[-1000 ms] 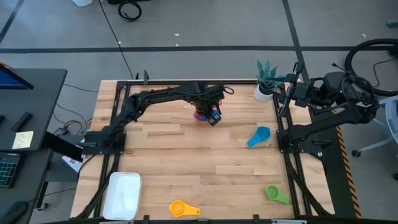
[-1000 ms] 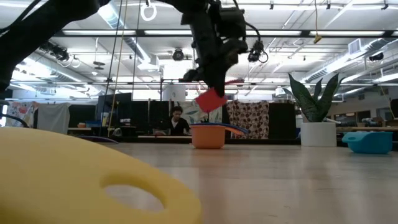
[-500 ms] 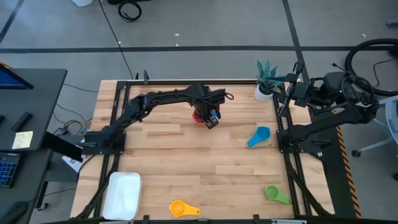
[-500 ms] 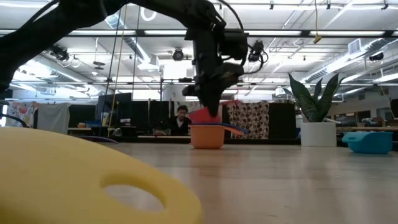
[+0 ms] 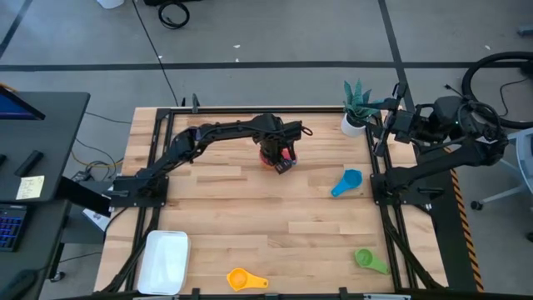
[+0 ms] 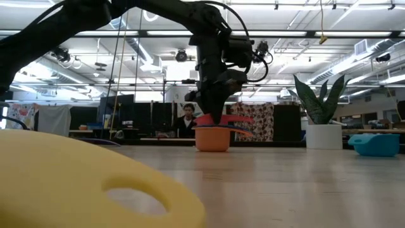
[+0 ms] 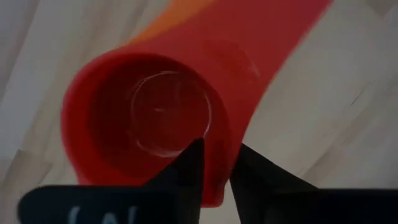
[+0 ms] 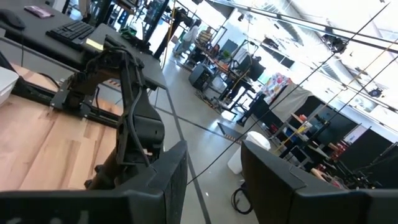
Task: Nest measuring cups in basket
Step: Stack the red measuring cup on top of the dark blue measuring cup, then stack the light blue measuring cup on top of the red measuring cup
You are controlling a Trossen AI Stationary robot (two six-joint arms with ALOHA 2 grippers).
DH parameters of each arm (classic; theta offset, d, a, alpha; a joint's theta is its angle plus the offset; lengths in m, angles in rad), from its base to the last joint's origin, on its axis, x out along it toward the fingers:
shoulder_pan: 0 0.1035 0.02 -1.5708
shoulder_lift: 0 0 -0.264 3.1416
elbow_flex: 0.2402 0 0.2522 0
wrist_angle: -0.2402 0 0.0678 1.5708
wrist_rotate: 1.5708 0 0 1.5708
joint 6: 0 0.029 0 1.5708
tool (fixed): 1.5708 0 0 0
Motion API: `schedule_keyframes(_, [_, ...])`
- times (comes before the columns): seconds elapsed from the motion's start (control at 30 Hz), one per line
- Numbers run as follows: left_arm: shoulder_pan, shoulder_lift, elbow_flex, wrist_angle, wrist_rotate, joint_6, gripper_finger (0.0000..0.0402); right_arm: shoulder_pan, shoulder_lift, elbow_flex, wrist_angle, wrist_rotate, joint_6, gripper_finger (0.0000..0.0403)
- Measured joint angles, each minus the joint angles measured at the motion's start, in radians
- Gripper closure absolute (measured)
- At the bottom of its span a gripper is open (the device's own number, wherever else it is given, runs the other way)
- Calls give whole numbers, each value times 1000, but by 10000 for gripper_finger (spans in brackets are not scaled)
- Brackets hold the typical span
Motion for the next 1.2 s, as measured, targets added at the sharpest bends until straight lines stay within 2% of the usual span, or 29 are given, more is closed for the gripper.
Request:
schedule_keyframes(0.17, [2, -3, 35, -56, -1, 7, 315, 0, 0, 0, 0, 0, 1, 247])
schedule_keyframes(0.43, [5, -5, 193, -160, -2, 25, 316, 0, 0, 0, 0, 0, 1, 247])
schedule_keyframes(0.57, [7, -51, 180, -163, 1, 21, 315, 0, 0, 0, 0, -1, 1, 247])
schedule_keyframes(0.77, [-4, -134, 189, -281, 12, -22, 315, 0, 0, 0, -4, -4, 1, 247])
schedule_keyframes(0.9, [-29, -207, 191, -304, -29, -57, 315, 0, 0, 0, -36, -4, 4, 247])
schedule_keyframes(1.2, [-102, -420, 192, -299, -199, -166, 315, 0, -7, 0, -78, -5, 65, 247])
